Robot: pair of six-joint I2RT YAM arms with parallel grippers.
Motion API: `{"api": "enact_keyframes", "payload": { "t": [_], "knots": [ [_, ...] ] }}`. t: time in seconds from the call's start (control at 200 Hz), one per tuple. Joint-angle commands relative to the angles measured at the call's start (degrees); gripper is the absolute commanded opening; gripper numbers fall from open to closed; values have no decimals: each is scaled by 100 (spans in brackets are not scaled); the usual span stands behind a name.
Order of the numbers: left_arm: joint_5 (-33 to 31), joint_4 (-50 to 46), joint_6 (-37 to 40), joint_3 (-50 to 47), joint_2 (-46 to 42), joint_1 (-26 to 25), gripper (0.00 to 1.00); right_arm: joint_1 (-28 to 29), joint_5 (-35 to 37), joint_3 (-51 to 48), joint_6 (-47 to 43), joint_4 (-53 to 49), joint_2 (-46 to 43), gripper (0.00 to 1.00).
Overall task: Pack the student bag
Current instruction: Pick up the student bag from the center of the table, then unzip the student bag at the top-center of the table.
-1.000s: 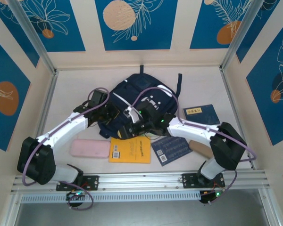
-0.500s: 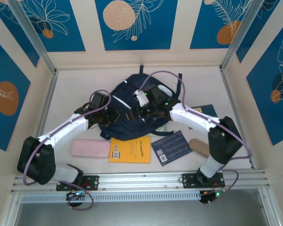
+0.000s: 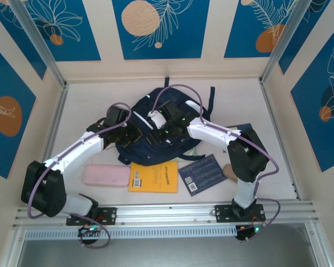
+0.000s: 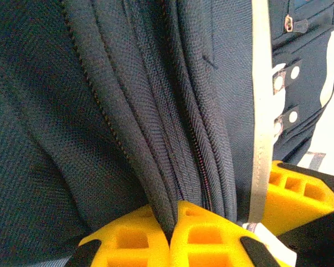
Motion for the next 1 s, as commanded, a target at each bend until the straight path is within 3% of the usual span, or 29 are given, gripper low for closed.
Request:
{"api": "enact_keyframes", "payload": {
  "t": [0.0, 0.1, 0.205, 0.355, 0.49, 0.585, 0.685, 0.855, 0.995],
  "knots": [
    [397, -232, 401, 422, -56, 51, 0, -146, 266, -169, -136, -72, 0, 26],
    [408, -343, 553, 564, -19, 52, 0, -210, -42, -152, -67, -49, -14, 0],
    [350, -474, 746, 660, -68, 51, 0, -365, -484, -44, 237, -34, -99, 0],
    [401, -848, 1337, 831, -275, 57, 39, -816, -1152, 45, 1133, 234, -324, 0],
    [456, -1173, 2122, 860, -760, 51, 55, -1328, -1748, 181, 2414, 402, -368, 0],
    [425, -1435, 2749, 799, -1030, -11, 56, -1552, -2138, 422, 3030, 249, -262, 0],
    [451, -1380, 3209, 537, -1199, -257, 50, -1644, -2380, 527, 3367, 286, -203, 0],
    [-811, -1399, 3040, 419, -816, -1173, 48, -1640, -2468, 493, 3753, 467, -146, 0],
    [-1271, -1089, 2800, 394, -309, -1467, 45, -1622, -2522, 350, 4062, 737, -135, 0]
  ]
}}
